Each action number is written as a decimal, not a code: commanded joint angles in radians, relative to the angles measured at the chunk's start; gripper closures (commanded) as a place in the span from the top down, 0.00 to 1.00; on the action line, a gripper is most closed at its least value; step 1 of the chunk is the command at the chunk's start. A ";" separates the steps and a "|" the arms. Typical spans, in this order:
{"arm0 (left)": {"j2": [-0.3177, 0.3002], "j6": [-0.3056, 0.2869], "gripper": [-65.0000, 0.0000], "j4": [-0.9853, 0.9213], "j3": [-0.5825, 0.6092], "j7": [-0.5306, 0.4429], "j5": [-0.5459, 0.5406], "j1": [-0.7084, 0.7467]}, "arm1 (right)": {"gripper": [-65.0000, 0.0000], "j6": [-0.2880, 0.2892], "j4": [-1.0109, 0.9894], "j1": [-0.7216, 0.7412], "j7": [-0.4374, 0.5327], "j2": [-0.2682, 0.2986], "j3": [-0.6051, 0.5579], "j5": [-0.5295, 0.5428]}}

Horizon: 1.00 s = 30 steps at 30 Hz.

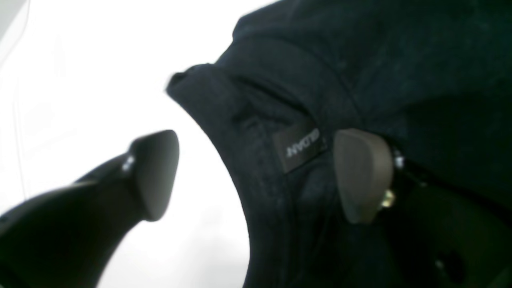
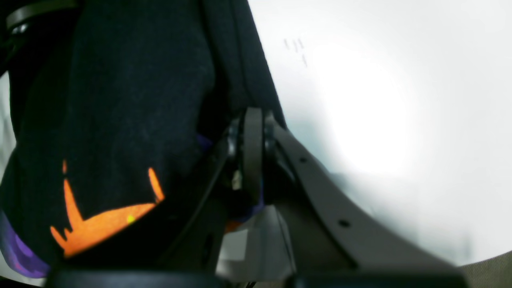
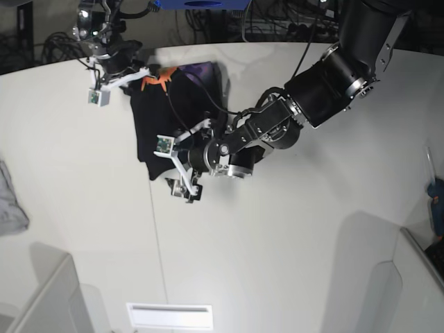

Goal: Fold the T-shirt properly

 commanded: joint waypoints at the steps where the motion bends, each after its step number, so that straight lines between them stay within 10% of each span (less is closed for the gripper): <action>1: 0.009 -0.008 0.97 0.035 -0.011 -0.016 -0.009 -0.026 | 0.00 0.003 0.016 -0.006 0.007 0.002 0.000 0.007; 12: 0.003 -0.008 1.00 0.356 -0.457 0.067 -0.022 0.157 | 0.00 0.007 0.027 -0.041 0.007 0.002 -0.001 0.007; 15: -0.003 -0.008 0.80 0.429 -0.585 0.147 -0.140 0.230 | 0.00 0.006 0.037 -0.050 0.008 0.004 -0.020 0.007; 21: -0.121 -0.008 0.00 0.548 -0.738 0.147 -0.246 0.414 | 0.00 0.003 0.097 -0.050 0.008 0.007 -0.034 -0.166; 25: -0.182 -0.008 0.00 0.572 -0.823 0.124 -0.258 0.554 | 0.00 0.003 0.149 -0.055 0.053 0.015 -0.026 -0.272; 30: -0.218 -0.008 0.00 0.560 -0.927 -0.174 -0.253 0.758 | 0.00 0.009 0.148 -0.112 0.228 0.016 -0.032 -0.436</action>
